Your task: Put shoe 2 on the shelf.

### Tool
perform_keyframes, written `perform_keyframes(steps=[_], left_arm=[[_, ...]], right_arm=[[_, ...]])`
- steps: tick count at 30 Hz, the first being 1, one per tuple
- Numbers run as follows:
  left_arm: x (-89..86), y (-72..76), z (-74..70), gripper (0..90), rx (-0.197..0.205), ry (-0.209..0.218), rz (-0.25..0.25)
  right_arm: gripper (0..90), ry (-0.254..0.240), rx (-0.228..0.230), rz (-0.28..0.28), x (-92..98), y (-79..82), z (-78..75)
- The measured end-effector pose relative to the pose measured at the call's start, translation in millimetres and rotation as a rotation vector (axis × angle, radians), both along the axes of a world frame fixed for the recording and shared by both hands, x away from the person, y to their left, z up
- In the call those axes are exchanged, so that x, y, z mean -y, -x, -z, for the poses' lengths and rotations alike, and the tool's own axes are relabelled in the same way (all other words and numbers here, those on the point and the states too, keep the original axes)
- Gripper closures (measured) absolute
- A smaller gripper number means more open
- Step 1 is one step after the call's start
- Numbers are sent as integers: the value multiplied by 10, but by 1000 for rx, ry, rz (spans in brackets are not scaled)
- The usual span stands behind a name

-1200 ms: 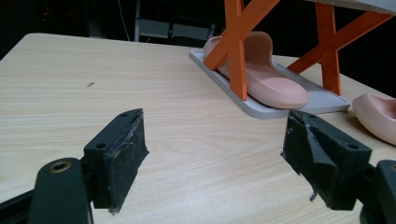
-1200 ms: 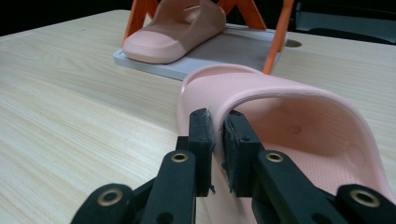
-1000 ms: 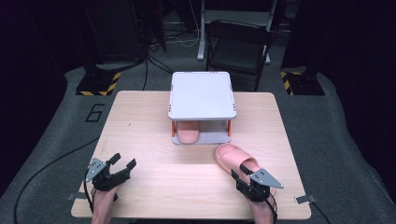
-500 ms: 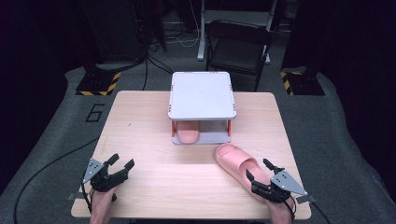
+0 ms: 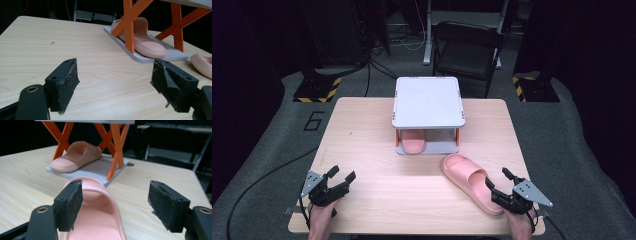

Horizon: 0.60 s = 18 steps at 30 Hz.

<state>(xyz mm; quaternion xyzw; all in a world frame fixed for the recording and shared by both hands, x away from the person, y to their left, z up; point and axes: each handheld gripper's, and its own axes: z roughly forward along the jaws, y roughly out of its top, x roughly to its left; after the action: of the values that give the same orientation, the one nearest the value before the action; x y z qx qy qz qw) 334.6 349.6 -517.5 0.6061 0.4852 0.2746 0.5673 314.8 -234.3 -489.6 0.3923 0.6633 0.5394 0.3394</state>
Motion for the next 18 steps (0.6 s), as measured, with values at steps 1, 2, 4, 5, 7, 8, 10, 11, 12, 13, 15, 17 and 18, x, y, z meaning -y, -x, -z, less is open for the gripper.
perform_keyframes(steps=[1,2,4,5,7,8,10,11,12,13,15,17,18], left_arm=[[0,-2,-2,212,2,1,-1],[1,-2,-3,212,2,2,-1],[0,-6,0,212,3,2,0],[-1,-5,1,212,-4,2,2],[0,-11,-1,212,-4,-2,3],[4,-11,-6,212,-3,-1,5],[12,-12,-15,212,-1,-4,5],[19,-16,-15,212,6,-3,2],[23,-16,-16,212,5,-6,2],[27,-14,-16,212,2,-8,5],[37,-16,-16,212,2,-7,4],[37,-19,-17,212,-4,-10,13],[40,-20,-16,212,-4,-11,11]], right_arm=[[258,0,-14,10,1,-24,3],[257,3,-33,5,6,-54,9],[257,29,-66,7,9,-100,17],[263,32,-71,8,5,-127,25],[290,59,-98,-14,12,-163,30],[307,69,-103,-20,11,-189,38],[331,84,-113,-33,18,-228,54],[348,84,-118,-42,19,-246,62],[361,96,-122,-46,22,-268,64],[373,98,-126,-55,23,-283,68],[400,108,-139,-77,16,-316,66],[430,138,-137,-99,-1,-361,68],[447,153,-136,-113,-10,-391,76]])
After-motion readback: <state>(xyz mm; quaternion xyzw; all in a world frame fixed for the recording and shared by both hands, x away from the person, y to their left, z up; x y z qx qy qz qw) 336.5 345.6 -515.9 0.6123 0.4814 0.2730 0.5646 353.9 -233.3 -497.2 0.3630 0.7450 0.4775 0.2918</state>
